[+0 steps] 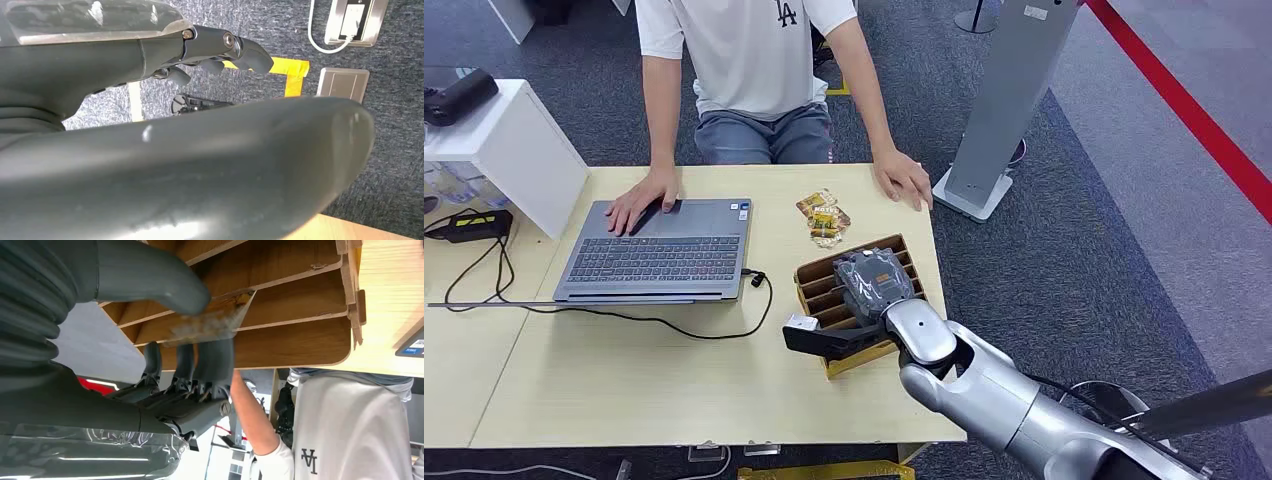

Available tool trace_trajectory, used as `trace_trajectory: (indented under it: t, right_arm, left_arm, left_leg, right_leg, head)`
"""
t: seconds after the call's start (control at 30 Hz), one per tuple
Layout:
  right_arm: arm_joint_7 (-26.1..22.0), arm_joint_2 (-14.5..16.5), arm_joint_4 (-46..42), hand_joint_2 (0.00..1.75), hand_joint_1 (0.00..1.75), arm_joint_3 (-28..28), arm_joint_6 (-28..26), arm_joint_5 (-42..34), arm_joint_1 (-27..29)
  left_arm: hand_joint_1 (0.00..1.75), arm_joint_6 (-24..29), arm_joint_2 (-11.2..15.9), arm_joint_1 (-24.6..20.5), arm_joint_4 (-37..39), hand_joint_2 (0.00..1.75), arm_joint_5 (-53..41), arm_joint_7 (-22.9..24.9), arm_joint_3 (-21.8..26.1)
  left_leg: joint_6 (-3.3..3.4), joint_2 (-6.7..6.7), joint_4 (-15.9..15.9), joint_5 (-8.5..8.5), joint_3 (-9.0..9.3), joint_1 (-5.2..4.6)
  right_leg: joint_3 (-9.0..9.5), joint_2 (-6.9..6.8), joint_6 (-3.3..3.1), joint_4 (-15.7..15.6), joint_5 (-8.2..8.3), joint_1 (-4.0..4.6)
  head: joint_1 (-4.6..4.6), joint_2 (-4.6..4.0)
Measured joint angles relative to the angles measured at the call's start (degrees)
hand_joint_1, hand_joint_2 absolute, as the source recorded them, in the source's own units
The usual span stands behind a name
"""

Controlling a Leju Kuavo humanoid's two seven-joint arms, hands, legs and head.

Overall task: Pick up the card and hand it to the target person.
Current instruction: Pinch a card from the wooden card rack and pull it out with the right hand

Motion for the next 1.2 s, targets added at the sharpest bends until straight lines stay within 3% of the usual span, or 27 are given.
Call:
trace_trajectory:
  t: [0.47,0.87,1.2]
  right_arm:
    - [0.0,0.0,0.0,1.75,1.48,0.0,-0.3,-0.3,-0.1]
    - [0.4,-0.1,-0.5,1.75,1.48,-0.1,-1.1,-0.7,-0.3]
    - [4.0,-3.2,-10.5,1.75,1.48,-3.7,-6.2,1.5,-1.1]
  left_arm:
    - [0.0,-0.3,0.0,0.0,0.0,0.0,0.0,-0.5,0.0]
    - [0.0,-1.5,0.0,0.2,0.0,0.0,0.4,-1.7,0.0]
    - [0.0,-1.1,0.1,1.2,0.0,0.0,1.4,-2.6,0.0]
  left_leg:
    - [0.0,0.0,0.0,0.0,0.0,0.0]
    - [0.0,0.0,0.0,0.0,0.0,0.0]
    - [0.0,0.01,0.0,0.0,0.03,0.0]
  right_leg:
    - [0.0,0.0,0.0,0.0,0.0,0.0]
    - [-0.01,0.0,0.0,0.0,0.0,0.0]
    - [-0.01,0.01,0.0,0.0,0.0,0.0]
  head:
    - [0.01,0.0]
    - [-0.01,0.0]
    - [0.01,0.0]
